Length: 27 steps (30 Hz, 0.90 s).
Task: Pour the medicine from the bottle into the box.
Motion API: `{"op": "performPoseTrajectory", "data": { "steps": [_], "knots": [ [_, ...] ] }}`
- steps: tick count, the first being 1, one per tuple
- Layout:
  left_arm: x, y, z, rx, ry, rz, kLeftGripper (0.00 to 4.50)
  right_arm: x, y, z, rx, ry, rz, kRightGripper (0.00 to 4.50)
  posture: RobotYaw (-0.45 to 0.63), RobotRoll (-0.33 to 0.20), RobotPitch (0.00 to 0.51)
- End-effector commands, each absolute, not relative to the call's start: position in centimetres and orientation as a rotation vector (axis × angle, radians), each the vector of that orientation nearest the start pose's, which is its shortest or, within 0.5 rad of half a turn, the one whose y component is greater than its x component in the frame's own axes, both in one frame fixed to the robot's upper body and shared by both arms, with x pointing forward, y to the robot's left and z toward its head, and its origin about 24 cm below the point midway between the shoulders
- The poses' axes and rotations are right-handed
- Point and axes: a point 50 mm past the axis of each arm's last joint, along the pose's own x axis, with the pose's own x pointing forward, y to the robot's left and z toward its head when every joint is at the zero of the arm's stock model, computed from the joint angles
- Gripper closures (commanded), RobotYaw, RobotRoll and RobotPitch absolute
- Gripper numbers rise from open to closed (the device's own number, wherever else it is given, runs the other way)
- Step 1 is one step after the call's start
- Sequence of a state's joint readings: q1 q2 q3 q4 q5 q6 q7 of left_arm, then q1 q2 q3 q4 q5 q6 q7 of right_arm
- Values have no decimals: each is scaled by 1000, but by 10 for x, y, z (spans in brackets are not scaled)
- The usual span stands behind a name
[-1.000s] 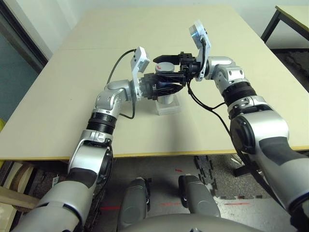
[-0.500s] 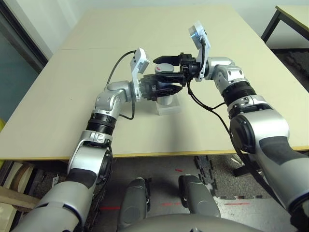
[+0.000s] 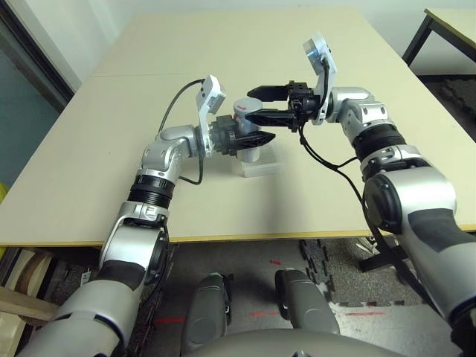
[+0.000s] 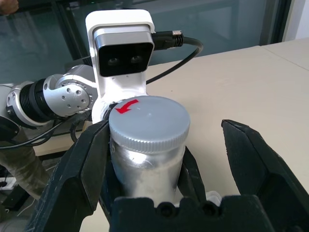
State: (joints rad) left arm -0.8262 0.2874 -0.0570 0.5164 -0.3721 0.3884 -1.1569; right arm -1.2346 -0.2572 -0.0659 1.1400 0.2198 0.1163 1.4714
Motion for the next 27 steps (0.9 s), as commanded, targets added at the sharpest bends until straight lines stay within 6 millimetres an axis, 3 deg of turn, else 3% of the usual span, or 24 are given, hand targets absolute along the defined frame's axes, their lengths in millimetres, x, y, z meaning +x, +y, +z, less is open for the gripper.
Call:
{"op": "performPoseTrajectory", "data": {
  "steps": [1,12,27],
  "knots": [
    [349,108,160,-68,61,-1343,1785,386,-124,198,30,34,1412,0,-178,0,90],
    [351,112,159,-65,69,-1331,1785,380,-137,203,16,72,1526,0,-178,0,90],
    [351,108,158,-49,79,-1360,1785,381,-127,217,-19,23,1549,0,-186,0,92]
  ]
}}
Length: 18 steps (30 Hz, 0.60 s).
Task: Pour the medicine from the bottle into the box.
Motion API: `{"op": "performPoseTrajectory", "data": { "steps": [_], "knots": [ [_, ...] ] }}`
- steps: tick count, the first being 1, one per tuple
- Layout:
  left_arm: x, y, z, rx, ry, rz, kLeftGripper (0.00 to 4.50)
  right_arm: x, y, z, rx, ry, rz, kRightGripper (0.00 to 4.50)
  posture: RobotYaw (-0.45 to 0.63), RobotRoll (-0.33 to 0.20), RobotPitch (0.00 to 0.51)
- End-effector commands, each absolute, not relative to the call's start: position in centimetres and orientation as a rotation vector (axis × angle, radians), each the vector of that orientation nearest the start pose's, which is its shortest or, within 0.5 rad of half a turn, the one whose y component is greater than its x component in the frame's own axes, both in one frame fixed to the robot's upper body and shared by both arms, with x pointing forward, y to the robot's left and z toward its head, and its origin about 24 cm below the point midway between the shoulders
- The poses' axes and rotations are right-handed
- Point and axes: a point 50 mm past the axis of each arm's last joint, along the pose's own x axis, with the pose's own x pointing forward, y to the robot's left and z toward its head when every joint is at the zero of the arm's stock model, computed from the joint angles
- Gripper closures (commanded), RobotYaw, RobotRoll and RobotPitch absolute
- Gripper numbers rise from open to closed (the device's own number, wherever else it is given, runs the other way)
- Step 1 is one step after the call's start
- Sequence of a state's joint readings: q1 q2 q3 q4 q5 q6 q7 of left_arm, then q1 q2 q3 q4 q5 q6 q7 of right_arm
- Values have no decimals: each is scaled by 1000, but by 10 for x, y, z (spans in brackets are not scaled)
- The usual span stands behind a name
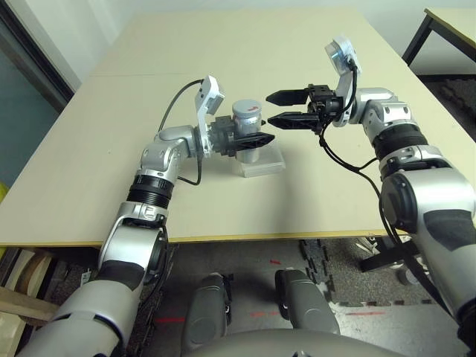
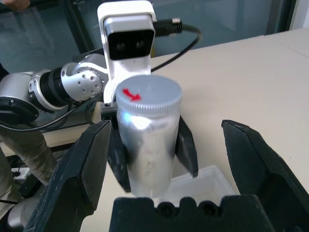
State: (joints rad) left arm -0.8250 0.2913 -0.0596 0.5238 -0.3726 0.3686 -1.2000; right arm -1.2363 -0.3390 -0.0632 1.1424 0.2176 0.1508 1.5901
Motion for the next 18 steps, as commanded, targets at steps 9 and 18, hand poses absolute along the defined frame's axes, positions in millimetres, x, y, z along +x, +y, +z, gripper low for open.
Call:
{"op": "performPoseTrajectory", "data": {
  "steps": [9,18],
  "knots": [
    [351,107,157,-17,90,-1378,1785,380,-117,224,-88,29,1593,0,-184,0,90],
    [351,105,157,-6,90,-1382,1785,379,-103,225,-97,44,1638,0,-183,0,89]
  ]
}}
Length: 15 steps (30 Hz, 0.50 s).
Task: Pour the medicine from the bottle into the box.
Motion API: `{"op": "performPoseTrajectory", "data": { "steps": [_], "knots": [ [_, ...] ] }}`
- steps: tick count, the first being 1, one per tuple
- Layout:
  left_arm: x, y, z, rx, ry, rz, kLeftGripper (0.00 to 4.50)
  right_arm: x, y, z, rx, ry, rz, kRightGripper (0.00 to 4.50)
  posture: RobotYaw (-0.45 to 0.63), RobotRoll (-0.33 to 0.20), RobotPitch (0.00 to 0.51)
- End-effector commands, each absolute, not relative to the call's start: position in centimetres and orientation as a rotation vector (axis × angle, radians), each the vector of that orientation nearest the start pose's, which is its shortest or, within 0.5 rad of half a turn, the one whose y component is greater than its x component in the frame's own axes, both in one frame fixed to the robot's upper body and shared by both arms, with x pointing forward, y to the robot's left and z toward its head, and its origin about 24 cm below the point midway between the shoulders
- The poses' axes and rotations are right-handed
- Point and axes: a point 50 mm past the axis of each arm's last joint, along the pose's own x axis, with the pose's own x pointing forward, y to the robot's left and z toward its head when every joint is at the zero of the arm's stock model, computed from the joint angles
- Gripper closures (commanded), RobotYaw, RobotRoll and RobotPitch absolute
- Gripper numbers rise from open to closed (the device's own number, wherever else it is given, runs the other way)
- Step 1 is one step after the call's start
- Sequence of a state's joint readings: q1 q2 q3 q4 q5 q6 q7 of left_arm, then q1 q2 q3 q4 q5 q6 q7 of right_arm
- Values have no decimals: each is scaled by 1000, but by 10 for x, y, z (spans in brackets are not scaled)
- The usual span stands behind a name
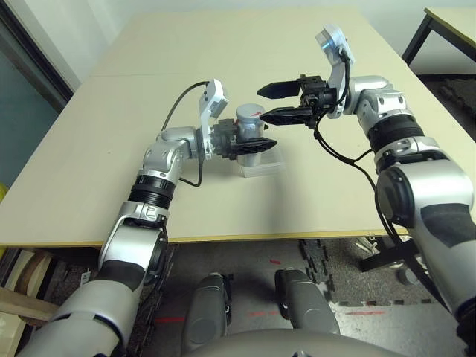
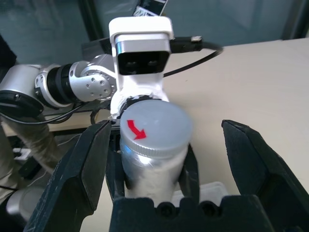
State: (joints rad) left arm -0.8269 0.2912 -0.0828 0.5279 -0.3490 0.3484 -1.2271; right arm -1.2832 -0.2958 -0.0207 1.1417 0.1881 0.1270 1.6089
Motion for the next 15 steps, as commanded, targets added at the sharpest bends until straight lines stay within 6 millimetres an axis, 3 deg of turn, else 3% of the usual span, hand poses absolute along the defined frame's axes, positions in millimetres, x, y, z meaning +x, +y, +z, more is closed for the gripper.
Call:
{"op": "performPoseTrajectory", "data": {
  "steps": [1,15],
  "knots": [
    [351,104,157,-5,89,-1382,1785,378,-102,225,-97,47,1641,0,-183,0,89],
    [349,102,158,-8,82,-1390,1785,378,-95,218,-85,58,1661,0,-178,0,94]
  ]
}}
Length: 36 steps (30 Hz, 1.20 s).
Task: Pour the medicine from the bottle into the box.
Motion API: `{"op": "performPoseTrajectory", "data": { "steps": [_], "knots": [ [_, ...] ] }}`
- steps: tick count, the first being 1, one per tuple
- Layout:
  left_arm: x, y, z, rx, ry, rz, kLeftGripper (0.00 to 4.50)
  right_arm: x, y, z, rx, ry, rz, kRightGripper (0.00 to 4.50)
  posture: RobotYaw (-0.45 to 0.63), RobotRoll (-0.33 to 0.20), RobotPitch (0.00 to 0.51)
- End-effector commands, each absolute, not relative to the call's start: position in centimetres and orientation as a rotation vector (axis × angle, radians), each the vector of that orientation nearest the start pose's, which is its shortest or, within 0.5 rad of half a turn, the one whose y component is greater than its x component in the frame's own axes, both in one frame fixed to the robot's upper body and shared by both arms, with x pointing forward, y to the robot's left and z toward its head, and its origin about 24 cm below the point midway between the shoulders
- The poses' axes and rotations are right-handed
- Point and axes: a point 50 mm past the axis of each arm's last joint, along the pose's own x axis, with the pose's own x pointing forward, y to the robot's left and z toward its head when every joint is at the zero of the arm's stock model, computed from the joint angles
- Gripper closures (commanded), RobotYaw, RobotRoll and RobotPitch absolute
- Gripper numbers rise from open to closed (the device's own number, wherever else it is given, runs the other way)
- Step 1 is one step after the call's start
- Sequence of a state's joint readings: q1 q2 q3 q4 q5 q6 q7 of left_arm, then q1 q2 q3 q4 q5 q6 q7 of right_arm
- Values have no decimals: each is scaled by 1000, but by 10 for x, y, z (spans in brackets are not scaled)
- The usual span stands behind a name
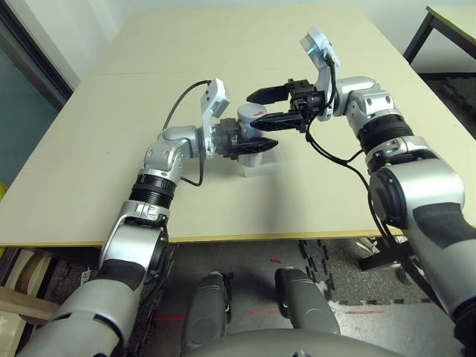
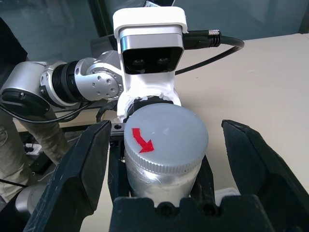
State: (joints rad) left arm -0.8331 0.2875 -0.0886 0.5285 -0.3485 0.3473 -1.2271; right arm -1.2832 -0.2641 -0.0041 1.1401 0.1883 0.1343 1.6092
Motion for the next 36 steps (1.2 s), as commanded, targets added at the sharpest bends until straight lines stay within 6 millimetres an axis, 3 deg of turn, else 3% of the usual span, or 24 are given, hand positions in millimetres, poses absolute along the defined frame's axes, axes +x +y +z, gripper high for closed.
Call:
{"op": "performPoseTrajectory", "data": {
  "steps": [1,9,12,16,36],
  "knots": [
    [349,102,158,-9,82,-1390,1785,377,-94,218,-84,58,1662,0,-178,0,95],
    [349,102,157,-13,82,-1390,1785,377,-94,216,-77,61,1661,0,-177,0,98],
    [349,102,158,-15,82,-1389,1785,378,-94,215,-73,61,1658,554,-176,0,100],
    [349,102,158,-16,82,-1389,1785,378,-94,215,-69,58,1657,1903,-176,0,101],
    [350,102,157,-18,86,-1383,1785,378,-97,216,-41,45,1649,1921,-178,0,101]
  ]
}}
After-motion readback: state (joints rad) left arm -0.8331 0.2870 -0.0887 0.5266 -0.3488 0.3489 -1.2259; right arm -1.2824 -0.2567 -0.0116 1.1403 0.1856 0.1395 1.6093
